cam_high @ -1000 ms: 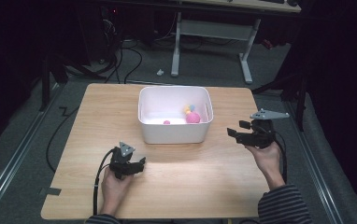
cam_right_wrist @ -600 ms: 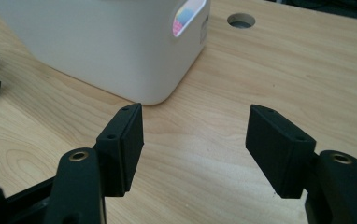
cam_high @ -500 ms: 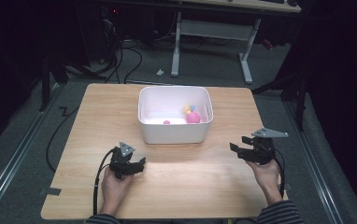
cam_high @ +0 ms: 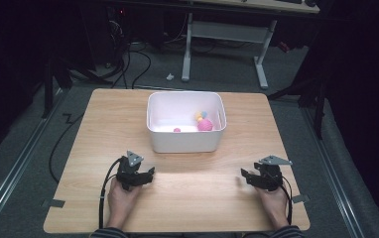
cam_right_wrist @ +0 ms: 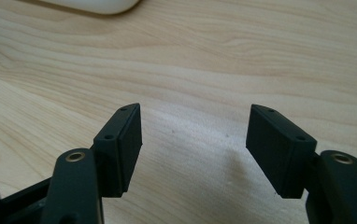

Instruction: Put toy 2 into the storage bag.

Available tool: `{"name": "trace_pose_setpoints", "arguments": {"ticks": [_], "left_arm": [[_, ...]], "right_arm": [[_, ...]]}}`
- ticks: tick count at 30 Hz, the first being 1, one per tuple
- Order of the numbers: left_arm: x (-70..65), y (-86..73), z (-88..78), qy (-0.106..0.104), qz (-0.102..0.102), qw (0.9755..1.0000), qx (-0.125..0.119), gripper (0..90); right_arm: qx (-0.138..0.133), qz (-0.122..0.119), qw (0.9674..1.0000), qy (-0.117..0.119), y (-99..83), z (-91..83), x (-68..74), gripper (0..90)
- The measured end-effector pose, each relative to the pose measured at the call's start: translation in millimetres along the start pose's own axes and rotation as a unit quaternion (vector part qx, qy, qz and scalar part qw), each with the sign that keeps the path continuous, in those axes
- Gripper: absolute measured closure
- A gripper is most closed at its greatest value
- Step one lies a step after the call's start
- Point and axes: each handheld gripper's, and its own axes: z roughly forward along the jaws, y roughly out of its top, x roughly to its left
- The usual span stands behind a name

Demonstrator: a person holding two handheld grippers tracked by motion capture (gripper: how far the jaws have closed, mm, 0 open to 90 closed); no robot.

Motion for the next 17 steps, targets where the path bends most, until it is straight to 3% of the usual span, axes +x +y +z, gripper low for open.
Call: {"name": "trace_pose_setpoints", "arguments": {"ticks": [2,6,17], "left_arm": [[0.0,0.0,0.0,0.0,0.0,1.0,0.0,26.6],[-0.1,0.0,0.1,0.0,-0.001,1.0,-0.001,26.6],[-0.2,-0.1,0.1,0.001,-0.001,1.0,-0.001,26.6]], "right_arm": [[0.001,0.002,1.0,-0.004,-4.2,3.2,1.0,36.1],[0.011,-0.017,0.9995,-0.023,-9.2,9.0,6.4,35.0],[0.003,-0.013,0.9996,-0.027,-12.6,10.1,7.8,29.9]]}}
